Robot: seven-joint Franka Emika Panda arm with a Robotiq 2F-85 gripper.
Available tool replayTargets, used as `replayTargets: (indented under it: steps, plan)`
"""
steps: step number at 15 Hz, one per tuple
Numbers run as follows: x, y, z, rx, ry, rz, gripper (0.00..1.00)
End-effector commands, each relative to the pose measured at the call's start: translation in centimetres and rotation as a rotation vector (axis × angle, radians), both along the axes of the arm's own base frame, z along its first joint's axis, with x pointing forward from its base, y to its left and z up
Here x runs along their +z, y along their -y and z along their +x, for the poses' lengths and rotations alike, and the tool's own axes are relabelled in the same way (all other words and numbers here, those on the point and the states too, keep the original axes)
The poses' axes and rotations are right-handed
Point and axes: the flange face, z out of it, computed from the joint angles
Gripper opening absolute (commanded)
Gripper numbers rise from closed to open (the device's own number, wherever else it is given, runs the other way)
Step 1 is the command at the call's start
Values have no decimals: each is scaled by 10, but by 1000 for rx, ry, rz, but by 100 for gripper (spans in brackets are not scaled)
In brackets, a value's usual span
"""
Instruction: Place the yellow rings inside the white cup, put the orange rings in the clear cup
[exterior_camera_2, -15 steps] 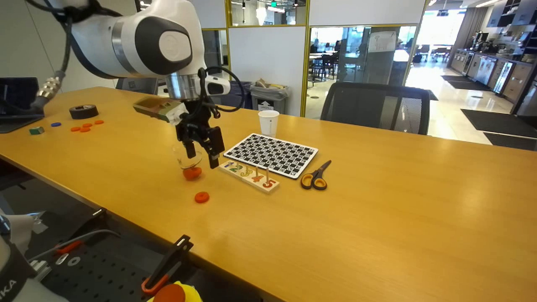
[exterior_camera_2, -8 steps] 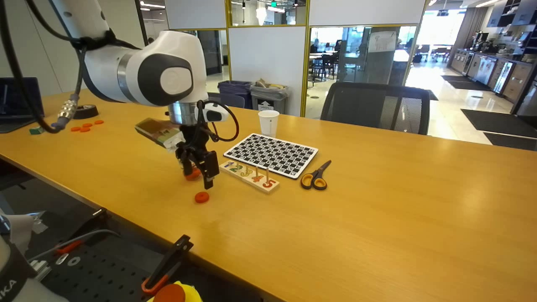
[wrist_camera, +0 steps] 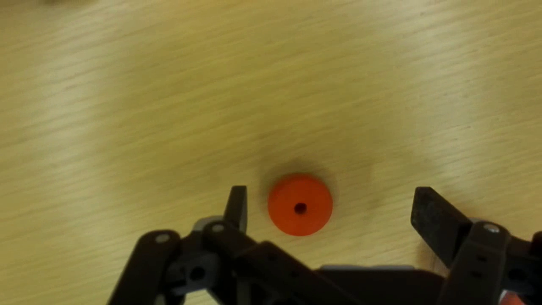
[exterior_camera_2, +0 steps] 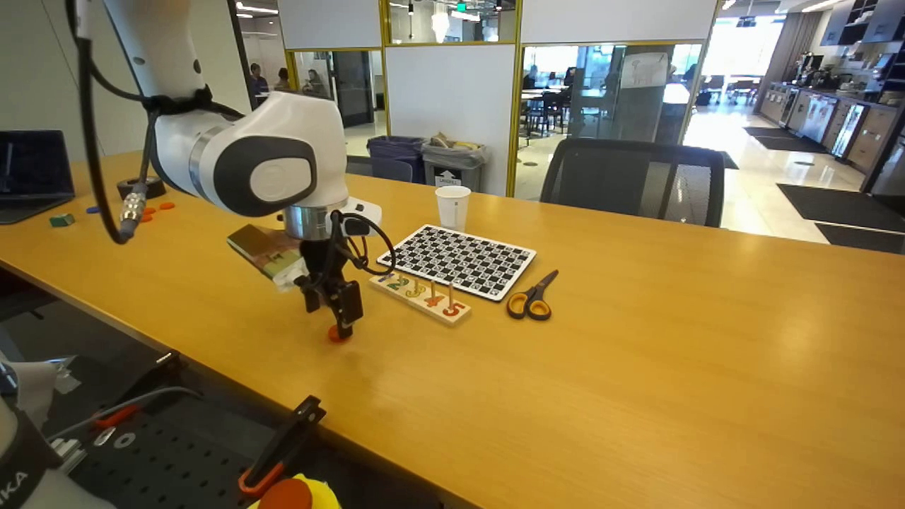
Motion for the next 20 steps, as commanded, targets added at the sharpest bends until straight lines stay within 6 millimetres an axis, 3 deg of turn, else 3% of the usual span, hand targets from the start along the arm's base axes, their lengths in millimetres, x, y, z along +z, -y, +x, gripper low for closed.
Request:
replayTargets:
  steps: [1,16,18,20]
  plan:
    - [-4,-1,1,12,27,12,100]
    - [-14,19,-2,-31,41,19,100]
    - [-14,19,-2,-29,46,20,73]
    - [-15,18,-2,-28,45,22,58]
